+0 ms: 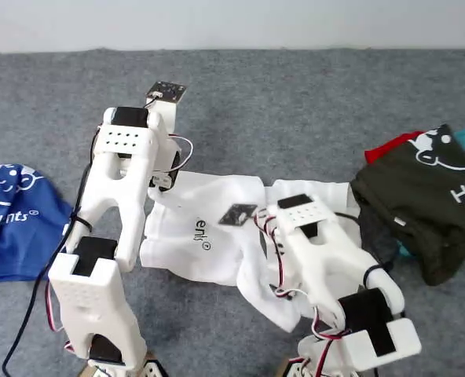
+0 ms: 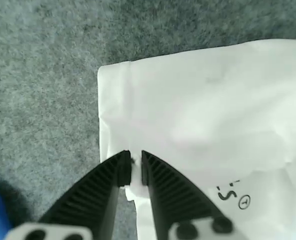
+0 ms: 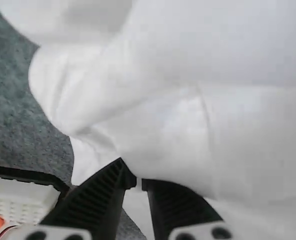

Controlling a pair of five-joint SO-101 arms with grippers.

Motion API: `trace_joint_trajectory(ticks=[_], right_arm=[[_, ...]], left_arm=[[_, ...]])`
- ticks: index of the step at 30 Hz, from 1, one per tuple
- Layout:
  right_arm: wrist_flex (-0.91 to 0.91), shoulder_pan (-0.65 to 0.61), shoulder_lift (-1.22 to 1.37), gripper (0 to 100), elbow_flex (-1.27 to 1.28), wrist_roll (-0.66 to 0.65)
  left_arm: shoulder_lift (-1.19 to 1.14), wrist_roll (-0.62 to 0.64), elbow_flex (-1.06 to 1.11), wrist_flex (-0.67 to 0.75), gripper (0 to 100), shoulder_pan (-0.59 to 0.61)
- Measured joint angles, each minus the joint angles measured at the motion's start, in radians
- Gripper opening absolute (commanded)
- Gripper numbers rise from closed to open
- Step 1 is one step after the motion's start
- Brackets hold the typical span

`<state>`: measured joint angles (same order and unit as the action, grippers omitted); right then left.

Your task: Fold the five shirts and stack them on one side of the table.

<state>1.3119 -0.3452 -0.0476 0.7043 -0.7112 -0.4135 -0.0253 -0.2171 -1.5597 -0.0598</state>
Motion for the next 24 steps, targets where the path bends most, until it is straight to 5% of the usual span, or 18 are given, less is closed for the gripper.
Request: trace_joint_trajectory(ticks=[10, 24], right_arm=[[0.178, 0.101, 0.015, 1.0, -0.405, 0.002], [0.018, 0.279, 0.173, 5.4, -0.439, 0.092]], left_arm=[[0.000, 0.000, 0.000, 0.000, 1, 0.000], [0.000, 0.000, 0.026, 0.002, 1, 0.000]])
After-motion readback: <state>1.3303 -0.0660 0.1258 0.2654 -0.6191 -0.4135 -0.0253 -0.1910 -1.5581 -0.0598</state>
